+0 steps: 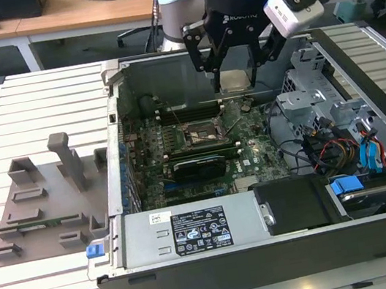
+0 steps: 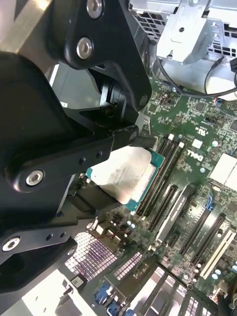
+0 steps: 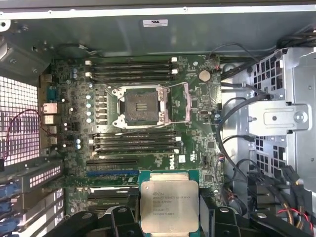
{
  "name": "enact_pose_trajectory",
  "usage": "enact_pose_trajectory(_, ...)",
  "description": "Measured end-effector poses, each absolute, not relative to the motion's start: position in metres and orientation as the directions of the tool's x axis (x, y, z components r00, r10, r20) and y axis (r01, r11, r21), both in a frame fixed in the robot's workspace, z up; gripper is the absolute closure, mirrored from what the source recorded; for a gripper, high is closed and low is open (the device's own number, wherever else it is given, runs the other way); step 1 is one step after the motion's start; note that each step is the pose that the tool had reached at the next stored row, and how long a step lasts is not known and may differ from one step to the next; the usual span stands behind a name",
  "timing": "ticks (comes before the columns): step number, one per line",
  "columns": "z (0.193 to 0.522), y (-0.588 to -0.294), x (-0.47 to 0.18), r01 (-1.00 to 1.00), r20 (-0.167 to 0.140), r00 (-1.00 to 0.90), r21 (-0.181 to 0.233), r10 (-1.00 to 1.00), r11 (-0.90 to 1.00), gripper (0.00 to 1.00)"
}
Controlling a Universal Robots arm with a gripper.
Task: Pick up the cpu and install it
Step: 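Pick up the cpu and move it towards the insertion slot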
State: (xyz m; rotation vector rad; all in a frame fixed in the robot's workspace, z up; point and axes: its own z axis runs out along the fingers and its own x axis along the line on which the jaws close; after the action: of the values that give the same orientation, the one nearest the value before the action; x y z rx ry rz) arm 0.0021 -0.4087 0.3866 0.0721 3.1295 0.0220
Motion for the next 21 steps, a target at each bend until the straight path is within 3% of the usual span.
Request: enact_pose_trajectory(21,0.368,-0.405,-0.001,0.046,-0.011,-0.999,0.014,0.046,0.999,0.45)
